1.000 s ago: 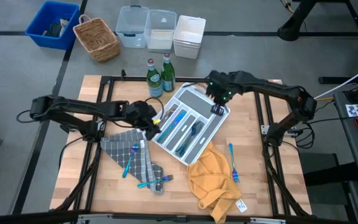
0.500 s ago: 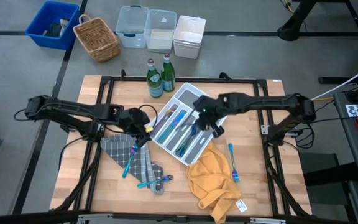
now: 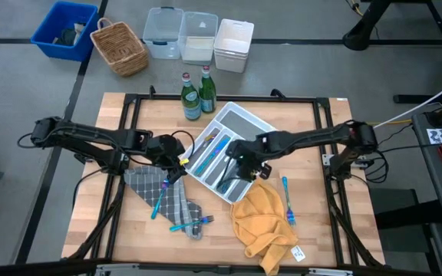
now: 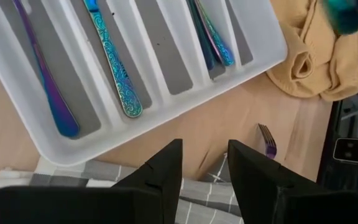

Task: Sort silverware
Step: Put the blue fork into the cutlery tray

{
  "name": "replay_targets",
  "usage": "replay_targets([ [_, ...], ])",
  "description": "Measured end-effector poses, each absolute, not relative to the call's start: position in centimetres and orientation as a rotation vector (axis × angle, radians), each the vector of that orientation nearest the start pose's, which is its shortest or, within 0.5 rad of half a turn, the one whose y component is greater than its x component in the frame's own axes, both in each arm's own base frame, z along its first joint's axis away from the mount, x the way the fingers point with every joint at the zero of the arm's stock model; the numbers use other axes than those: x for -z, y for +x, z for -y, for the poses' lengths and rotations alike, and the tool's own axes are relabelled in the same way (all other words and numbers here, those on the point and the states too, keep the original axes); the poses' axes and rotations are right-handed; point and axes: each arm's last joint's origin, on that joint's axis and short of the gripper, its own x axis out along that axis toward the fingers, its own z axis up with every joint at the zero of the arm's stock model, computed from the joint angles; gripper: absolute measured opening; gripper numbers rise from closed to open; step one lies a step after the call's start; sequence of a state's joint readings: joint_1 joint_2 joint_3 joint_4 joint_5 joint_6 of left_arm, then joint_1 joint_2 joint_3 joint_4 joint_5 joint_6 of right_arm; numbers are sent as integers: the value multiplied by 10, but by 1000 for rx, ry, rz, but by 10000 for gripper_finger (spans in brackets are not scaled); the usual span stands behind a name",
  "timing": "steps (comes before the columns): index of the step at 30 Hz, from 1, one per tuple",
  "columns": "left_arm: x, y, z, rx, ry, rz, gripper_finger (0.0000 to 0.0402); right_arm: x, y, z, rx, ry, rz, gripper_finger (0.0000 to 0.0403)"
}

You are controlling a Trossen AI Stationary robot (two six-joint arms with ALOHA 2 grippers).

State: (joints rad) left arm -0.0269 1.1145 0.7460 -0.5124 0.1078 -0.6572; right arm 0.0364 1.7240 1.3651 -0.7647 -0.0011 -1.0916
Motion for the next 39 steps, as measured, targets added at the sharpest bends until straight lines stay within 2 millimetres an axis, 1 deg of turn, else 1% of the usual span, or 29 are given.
replay_targets([
  [5,-234,215,9,-169,-649,-894,117,-224,363,-12,-650,-1086,-1068,9],
  [12,-233,215,10,-151,-659,-903,117,-193,372,-8,-680,-1079,-1165,9],
  [18,-234,214,12,-102,-704,-926,117,-177,376,-8,-687,-1083,-1214,12],
  [21,-232,211,18,-71,-762,-981,117,-176,376,-7,-679,-1091,-1222,19],
  [24,-228,204,25,-74,-831,-1090,117,-177,377,-7,-668,-1095,-1215,34],
  [28,-222,192,36,-156,-905,-1234,117,-177,379,-7,-656,-1097,-1206,61],
  [31,-220,185,46,-222,-961,-1310,117,-177,379,-7,-628,-1069,-1207,79],
  [35,-216,181,58,-317,-965,-1302,117,-179,382,-6,-509,-1029,-1231,89],
  [39,-203,180,65,-472,-961,-1260,117,-182,382,-5,-424,-1025,-1257,90],
])
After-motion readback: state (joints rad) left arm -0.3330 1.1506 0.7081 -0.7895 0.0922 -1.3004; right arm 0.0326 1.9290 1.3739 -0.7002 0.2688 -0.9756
